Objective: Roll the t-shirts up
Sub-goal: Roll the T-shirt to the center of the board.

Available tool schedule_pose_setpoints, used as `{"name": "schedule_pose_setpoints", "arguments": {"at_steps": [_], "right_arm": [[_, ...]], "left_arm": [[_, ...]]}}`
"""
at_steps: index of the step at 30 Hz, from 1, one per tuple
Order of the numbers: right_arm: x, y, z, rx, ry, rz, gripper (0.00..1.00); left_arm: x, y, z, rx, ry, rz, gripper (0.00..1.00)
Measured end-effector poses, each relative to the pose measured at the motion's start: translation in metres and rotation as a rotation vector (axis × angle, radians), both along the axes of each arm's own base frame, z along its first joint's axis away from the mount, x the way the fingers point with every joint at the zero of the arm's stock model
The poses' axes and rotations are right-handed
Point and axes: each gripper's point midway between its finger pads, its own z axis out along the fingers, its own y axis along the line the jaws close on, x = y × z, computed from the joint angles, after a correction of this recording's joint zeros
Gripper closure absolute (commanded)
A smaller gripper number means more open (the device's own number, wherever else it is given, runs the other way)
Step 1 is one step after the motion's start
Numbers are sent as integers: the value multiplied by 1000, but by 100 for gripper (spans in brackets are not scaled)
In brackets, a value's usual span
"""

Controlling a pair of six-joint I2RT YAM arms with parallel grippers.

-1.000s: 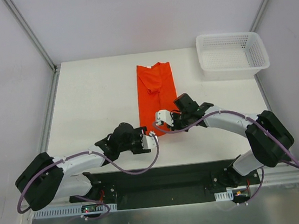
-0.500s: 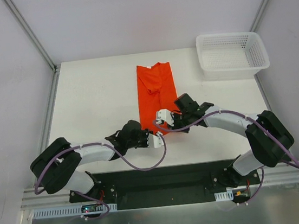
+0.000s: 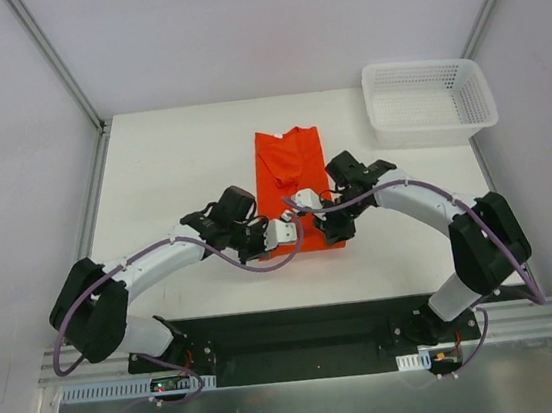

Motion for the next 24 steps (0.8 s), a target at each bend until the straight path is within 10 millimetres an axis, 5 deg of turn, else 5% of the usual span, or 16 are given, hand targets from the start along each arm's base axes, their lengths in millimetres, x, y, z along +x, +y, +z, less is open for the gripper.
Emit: {"name": "schedule_pose_setpoints", "arguments": {"at_steps": [8, 19, 24], "right_arm": [[-22, -7, -3, -35, 214, 69, 88], [-12, -11, -19, -65, 378, 19, 88], [0, -9, -26, -81, 429, -2, 88]], "left_arm": [[1, 2, -7, 31, 200, 24, 100], [18, 7, -24, 70, 337, 63, 100], [34, 14, -32, 81, 365, 103, 85]]}}
